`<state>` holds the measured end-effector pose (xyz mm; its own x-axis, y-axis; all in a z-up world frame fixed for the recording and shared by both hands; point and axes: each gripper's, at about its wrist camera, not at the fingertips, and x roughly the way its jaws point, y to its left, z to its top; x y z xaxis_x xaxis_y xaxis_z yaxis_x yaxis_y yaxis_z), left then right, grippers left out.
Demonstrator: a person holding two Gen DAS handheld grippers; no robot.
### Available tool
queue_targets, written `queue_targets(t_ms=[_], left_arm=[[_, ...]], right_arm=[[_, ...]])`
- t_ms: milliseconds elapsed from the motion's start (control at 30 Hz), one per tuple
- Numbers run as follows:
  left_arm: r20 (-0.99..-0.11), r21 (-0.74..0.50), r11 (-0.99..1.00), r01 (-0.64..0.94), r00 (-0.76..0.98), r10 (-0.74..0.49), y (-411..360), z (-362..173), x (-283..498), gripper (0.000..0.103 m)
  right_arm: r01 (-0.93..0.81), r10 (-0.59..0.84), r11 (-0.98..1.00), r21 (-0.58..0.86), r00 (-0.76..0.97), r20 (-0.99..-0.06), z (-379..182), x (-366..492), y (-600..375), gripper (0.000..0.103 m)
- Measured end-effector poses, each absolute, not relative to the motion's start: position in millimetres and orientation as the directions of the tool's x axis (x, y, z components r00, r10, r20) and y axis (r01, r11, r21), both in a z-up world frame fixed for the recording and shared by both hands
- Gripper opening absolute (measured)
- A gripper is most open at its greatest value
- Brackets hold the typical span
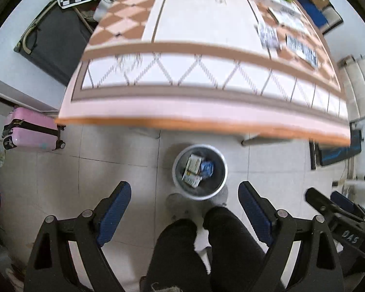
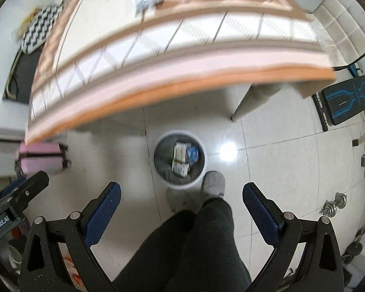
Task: Collect trash
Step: 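Move both tools back up over the table, then grasp a silver blister pack with each gripper from the table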
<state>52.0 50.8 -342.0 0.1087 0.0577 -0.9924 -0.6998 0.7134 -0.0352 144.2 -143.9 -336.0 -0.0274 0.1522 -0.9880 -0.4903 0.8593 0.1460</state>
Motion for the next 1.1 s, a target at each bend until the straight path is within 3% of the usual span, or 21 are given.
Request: queue_targets(t_ms=[200,367,600,800,933,1000,1100], left_arm=[[-0.990,-0.093,0.654,-0.751,0.139,0.019,71,-335,130,0.090],[-0.992,-0.017,0.675,-0.738,0.094,0.078,83,-343,216,0.090],[-0.992,0.108,0.631,-0.768,-0.038,0.122,113,-383,274,0.090],[-0.991,0.127,0.572,-0.811,-0.087,0.098,128,-399,280,0.090],[-0.996,0.089,0.543,-0.835,-0.066,0.063,134,-400,279,0.090],[-0.998,0.063,0.543,-0.837,-0.048,0.042,136,-399,284,0.090],[-1.000,0.026,0.564,-0.825,-0.019,0.019,135,-401,299,0.089]], right_arm=[[-0.411,0.146,0.904,0.115,0.044,-0.988,-315,245,-152,0.101],[-0.481,0.159,0.867,0.130,0.020,-0.987,-322,345,-131,0.101],[-0.866,0.035,0.500,-0.028,0.052,-0.998,-353,424,-19,0.101],[-0.982,-0.068,0.182,-0.059,0.048,-0.997,-390,425,38,0.101],[-0.989,-0.082,0.145,-0.011,-0.001,-0.997,-402,426,46,0.087],[-0.975,-0.056,0.222,-0.008,-0.004,-0.998,-396,440,41,0.074],[-0.919,-0.049,0.393,0.011,-0.034,-0.998,-395,467,25,0.072]])
